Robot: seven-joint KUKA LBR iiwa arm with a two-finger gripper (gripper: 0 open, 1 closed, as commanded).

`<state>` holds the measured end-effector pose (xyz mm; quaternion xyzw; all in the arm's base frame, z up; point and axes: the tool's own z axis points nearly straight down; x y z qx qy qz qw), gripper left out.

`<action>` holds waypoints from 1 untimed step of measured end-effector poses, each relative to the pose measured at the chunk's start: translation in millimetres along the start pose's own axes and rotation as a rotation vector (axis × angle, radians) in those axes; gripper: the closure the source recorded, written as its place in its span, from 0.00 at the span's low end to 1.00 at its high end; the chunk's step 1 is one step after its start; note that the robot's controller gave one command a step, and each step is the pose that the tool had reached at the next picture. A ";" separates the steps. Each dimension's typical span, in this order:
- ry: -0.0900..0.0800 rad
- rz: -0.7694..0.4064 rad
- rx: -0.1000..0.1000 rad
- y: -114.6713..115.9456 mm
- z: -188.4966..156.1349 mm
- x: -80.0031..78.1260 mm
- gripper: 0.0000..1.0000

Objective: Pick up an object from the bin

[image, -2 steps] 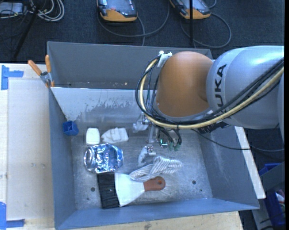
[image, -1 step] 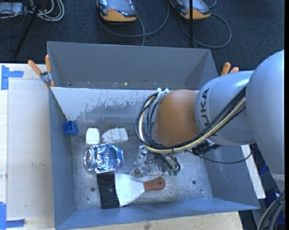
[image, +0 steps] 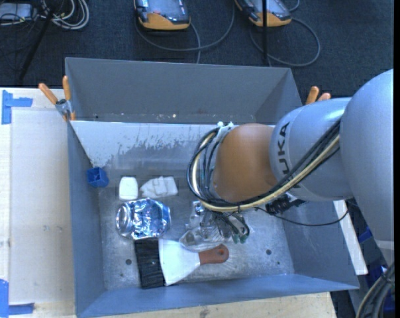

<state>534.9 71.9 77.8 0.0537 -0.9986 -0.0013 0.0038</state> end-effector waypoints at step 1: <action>0.000 -0.001 0.002 -1.0 -32.2 3.2 1.00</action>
Offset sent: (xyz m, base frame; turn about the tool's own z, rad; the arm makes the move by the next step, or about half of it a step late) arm 0.0013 -0.0084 0.1215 0.0288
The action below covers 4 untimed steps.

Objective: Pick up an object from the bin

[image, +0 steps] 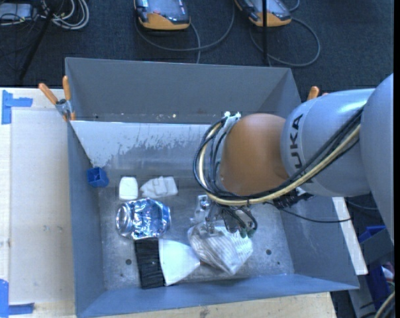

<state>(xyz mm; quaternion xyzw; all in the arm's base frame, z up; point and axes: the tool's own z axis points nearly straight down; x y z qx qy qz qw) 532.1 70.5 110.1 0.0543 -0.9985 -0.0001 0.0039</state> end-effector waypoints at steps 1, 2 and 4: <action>-0.001 0.000 0.000 -0.4 -16.3 -0.6 1.00; -0.008 -0.114 0.000 -45.0 -85.5 10.2 1.00; -0.015 -0.276 0.003 -83.2 -248.5 -34.6 1.00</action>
Offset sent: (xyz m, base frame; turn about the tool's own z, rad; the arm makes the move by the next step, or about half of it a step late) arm -0.0050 -0.0457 0.0860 -0.1170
